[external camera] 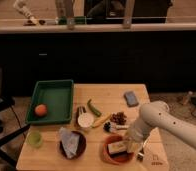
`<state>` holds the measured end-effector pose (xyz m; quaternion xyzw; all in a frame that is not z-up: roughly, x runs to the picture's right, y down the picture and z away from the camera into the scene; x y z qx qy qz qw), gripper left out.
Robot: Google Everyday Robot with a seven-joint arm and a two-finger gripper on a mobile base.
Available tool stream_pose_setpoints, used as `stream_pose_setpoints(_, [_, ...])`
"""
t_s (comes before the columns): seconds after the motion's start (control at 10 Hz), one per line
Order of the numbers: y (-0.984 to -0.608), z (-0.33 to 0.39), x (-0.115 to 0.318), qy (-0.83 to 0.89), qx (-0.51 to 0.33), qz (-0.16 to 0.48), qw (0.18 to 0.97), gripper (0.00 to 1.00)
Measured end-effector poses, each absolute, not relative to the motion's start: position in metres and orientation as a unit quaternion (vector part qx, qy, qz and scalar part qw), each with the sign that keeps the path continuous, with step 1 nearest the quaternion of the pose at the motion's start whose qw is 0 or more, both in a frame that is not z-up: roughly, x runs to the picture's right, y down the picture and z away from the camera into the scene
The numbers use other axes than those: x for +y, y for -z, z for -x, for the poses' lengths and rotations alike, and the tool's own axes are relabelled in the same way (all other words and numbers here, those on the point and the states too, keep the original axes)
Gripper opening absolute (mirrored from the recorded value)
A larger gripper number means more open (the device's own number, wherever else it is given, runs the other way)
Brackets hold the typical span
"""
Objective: Wipe red bowl with eraser
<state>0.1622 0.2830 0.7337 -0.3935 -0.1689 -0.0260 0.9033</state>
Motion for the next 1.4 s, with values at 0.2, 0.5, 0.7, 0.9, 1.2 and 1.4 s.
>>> stream_pose_setpoints(0.2, [-0.729, -0.159, 0.279, 0.038, -0.136, 0.381, 0.914, 0.04])
stream_pose_setpoints(0.5, [-0.721, -0.156, 0.273, 0.047, -0.109, 0.364, 0.924, 0.04])
stream_pose_setpoints(0.7, [-0.719, -0.158, 0.27, 0.049, -0.103, 0.36, 0.926, 0.04])
stream_pose_setpoints(0.9, [-0.719, -0.16, 0.267, 0.05, -0.099, 0.357, 0.928, 0.04])
stream_pose_setpoints(1.2, [-0.715, -0.151, 0.265, 0.066, -0.103, 0.358, 0.925, 0.04])
stream_pose_setpoints(1.4, [-0.706, -0.149, 0.27, 0.073, -0.103, 0.364, 0.923, 0.04])
